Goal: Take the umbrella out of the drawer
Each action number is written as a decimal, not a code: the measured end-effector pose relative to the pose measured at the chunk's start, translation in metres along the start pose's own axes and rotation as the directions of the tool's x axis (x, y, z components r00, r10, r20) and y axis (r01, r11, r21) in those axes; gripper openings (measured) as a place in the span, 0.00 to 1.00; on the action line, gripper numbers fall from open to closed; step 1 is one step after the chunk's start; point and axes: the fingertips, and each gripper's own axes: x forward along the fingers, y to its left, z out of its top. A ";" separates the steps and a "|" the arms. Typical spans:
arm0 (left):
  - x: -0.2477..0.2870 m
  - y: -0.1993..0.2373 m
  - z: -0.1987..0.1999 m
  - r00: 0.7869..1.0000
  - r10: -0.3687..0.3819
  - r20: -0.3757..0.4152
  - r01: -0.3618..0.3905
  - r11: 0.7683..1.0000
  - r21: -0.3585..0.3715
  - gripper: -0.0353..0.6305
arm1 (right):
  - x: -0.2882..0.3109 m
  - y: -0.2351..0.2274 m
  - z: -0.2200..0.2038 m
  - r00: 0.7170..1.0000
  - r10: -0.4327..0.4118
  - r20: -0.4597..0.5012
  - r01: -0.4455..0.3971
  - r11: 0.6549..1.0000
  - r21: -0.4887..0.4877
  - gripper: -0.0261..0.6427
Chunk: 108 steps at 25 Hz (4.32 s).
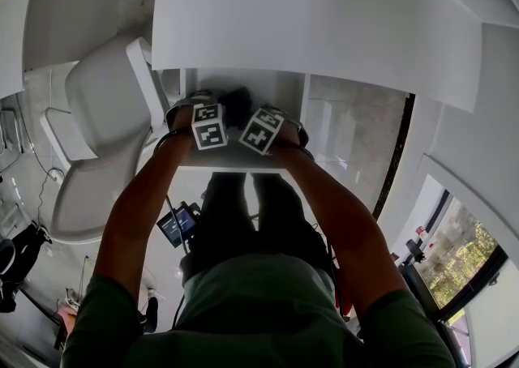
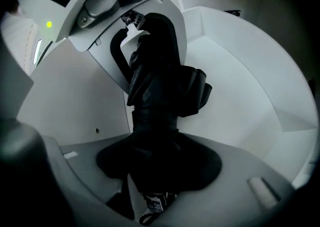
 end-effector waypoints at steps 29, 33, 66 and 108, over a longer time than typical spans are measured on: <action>-0.175 0.031 0.082 0.972 0.231 0.051 -0.235 0.967 0.099 0.52 | -0.183 -0.014 0.034 0.960 -0.209 0.188 0.225 0.972 -0.067 0.38; -0.195 0.033 0.092 0.966 0.253 0.058 -0.258 0.960 0.113 0.52 | -0.205 -0.014 0.037 0.952 -0.227 0.204 0.246 0.967 -0.069 0.38; -0.269 0.139 0.124 0.863 0.480 0.158 -0.493 0.868 0.053 0.51 | -0.291 -0.112 0.093 0.857 -0.434 0.278 0.491 0.852 -0.182 0.39; -0.356 0.158 0.128 0.708 0.643 0.293 -0.641 0.759 -0.114 0.29 | -0.319 -0.131 0.093 0.817 -0.503 0.284 0.552 0.823 -0.133 0.47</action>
